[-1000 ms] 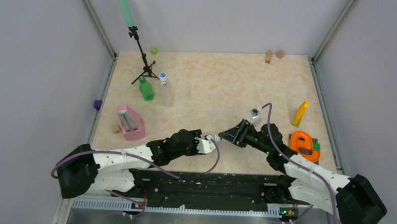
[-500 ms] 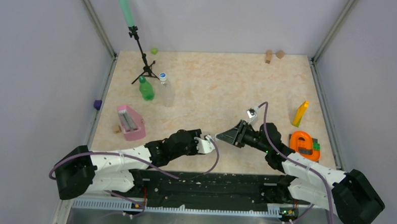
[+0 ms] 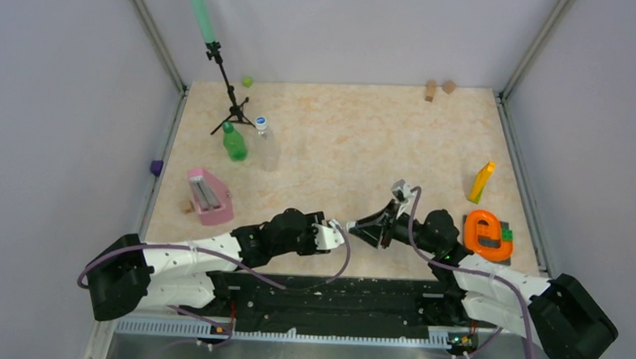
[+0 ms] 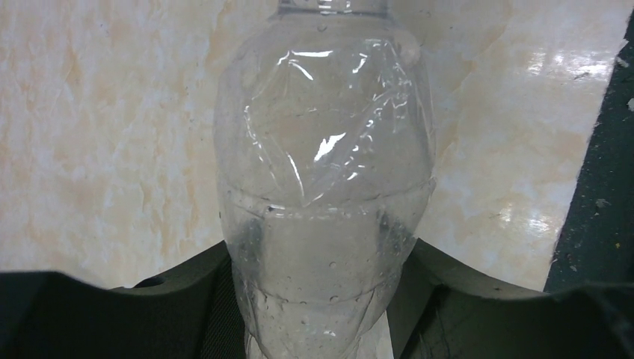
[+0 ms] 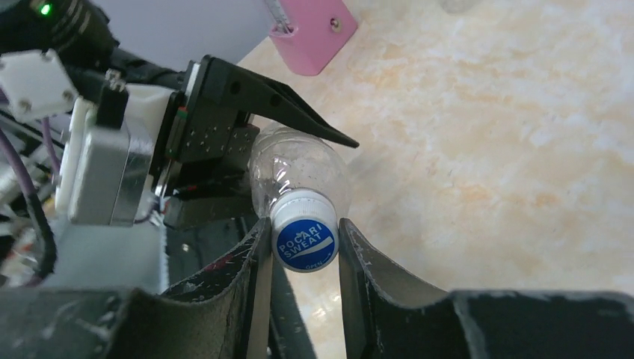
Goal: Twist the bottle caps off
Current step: Unscrew the bottle cap from the plastic bottle.
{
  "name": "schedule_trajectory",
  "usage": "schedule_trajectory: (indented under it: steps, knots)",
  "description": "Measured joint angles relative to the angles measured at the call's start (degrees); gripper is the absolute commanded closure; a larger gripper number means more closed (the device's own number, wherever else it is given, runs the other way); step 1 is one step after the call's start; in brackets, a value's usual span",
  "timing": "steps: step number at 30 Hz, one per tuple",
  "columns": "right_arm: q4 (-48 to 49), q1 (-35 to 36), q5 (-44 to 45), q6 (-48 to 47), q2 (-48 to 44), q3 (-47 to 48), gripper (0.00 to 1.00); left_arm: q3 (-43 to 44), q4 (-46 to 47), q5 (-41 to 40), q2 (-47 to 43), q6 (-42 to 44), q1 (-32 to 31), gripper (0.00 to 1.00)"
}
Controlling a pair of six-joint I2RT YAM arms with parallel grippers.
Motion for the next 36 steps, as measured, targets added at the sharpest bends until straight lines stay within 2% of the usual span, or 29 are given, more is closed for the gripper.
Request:
schedule_trajectory:
  steps: [5,7,10,11,12,17,22,33,36]
  knots:
    - [5.33,0.11,-3.54,-14.01,-0.79,-1.79,1.0,0.2,0.13,1.42,-0.17,0.11,0.02,1.0]
    - [5.51,0.11,-4.87,-18.45,-0.74,-1.68,0.87,0.22,-0.15,1.42,-0.39,0.24,0.02,1.0]
    - [6.23,0.11,-5.73,-21.75,0.46,-1.42,0.55,0.22,-0.57,1.18,-0.39,0.28,0.09,1.0]
    - [6.71,0.11,-5.42,-21.4,1.11,-1.42,0.48,0.22,-0.72,0.94,-0.39,0.31,0.15,1.0]
    - [6.86,0.11,-3.98,-20.15,1.73,-1.42,0.45,0.22,-0.96,0.55,-0.37,0.24,0.2,1.0]
    - [1.49,0.13,5.03,-2.16,2.05,-0.94,0.42,0.52,-1.18,-2.64,0.07,0.22,0.31,1.0]
    - [-4.9,0.13,6.67,11.45,2.03,1.46,0.4,0.76,-1.03,-4.5,0.42,0.31,0.31,1.0]
    - [-3.85,0.02,9.99,25.86,0.59,2.64,0.45,1.01,-1.16,-4.61,-0.15,0.44,0.17,1.0]
    - [-3.52,0.02,9.86,27.54,0.76,2.64,0.51,1.01,-1.16,-4.59,-0.37,0.42,0.17,1.0]
